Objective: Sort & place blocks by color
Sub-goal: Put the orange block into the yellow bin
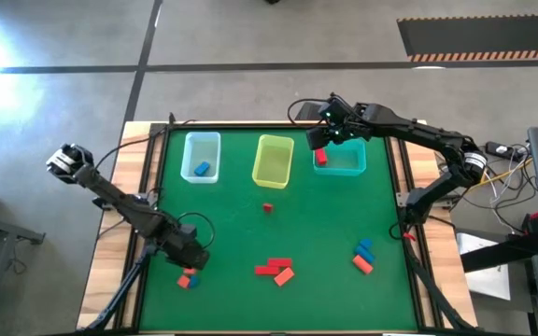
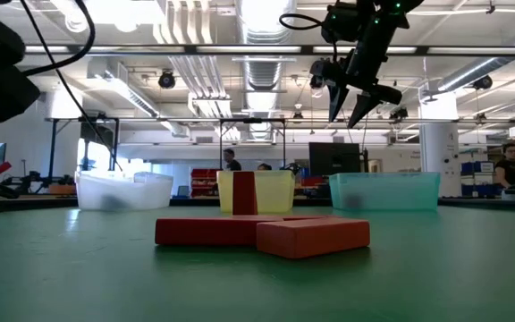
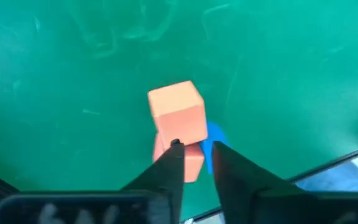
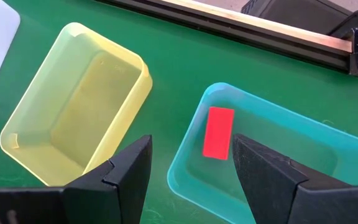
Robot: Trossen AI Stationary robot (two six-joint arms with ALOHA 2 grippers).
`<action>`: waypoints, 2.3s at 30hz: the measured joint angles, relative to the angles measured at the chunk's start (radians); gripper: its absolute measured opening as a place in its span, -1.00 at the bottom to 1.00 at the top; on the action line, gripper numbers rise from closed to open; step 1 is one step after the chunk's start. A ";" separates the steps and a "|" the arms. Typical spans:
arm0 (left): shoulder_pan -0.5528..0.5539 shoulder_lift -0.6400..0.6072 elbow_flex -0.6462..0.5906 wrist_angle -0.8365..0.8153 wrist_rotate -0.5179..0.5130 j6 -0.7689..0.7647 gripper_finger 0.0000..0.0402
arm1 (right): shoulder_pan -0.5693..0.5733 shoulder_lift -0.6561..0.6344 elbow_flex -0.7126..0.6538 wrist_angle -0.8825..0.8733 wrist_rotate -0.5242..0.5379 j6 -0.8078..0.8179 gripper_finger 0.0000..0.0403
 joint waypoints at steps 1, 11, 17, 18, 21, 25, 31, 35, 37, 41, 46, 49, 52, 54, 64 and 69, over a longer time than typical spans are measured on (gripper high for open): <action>-0.007 0.000 -0.001 0.003 0.000 0.000 -0.59 | 0.000 0.000 0.000 0.000 0.000 0.000 0.04; -0.017 0.112 -0.004 0.005 -0.028 0.034 0.09 | 0.000 0.000 0.000 0.000 -0.001 0.000 0.04; -0.017 0.177 -0.004 0.052 -0.029 0.062 0.05 | 0.000 0.000 0.000 0.000 -0.003 0.000 0.04; -0.017 0.183 -0.004 0.060 -0.029 0.063 0.00 | 0.000 0.000 0.000 0.000 -0.003 0.001 0.04; -0.017 0.195 -0.003 0.064 -0.029 0.079 -0.20 | 0.000 0.000 0.000 0.000 -0.003 0.009 0.04; -0.017 0.190 -0.001 0.064 -0.037 0.104 -0.41 | 0.000 0.000 0.000 0.000 -0.003 0.010 0.04; 0.006 0.124 -0.002 0.054 -0.067 0.119 -0.41 | 0.000 -0.007 0.000 -0.002 -0.031 0.013 0.04; 0.049 0.033 0.014 0.057 -0.149 0.215 -0.41 | 0.005 -0.041 0.005 -0.010 -0.080 0.014 0.04; 0.091 -0.021 0.020 0.053 -0.213 0.290 -0.41 | 0.013 -0.068 0.008 -0.009 -0.083 0.014 0.04; 0.239 -0.124 0.035 0.058 -0.364 0.465 -0.41 | 0.042 -0.145 0.009 0.000 -0.085 0.012 0.04; 0.532 -0.186 0.067 0.190 -0.414 0.839 -0.41 | 0.104 -0.237 0.009 0.001 -0.083 0.011 0.04; 0.721 -0.159 0.098 0.350 -0.364 1.037 -0.41 | 0.138 -0.279 0.009 0.001 -0.079 0.030 0.04; 0.880 -0.077 0.143 0.494 -0.236 1.159 -0.41 | 0.169 -0.307 0.009 0.001 -0.078 0.066 0.04; 0.949 0.003 0.199 0.537 -0.172 1.212 -0.41 | 0.191 -0.321 0.009 0.001 -0.076 0.088 0.04; 1.016 0.475 0.573 0.311 -0.160 1.488 -0.41 | 0.316 -0.339 0.008 0.000 -0.039 0.192 0.04; 1.026 0.624 0.676 0.288 -0.168 1.501 -0.41 | 0.352 -0.322 0.008 0.000 -0.018 0.206 0.04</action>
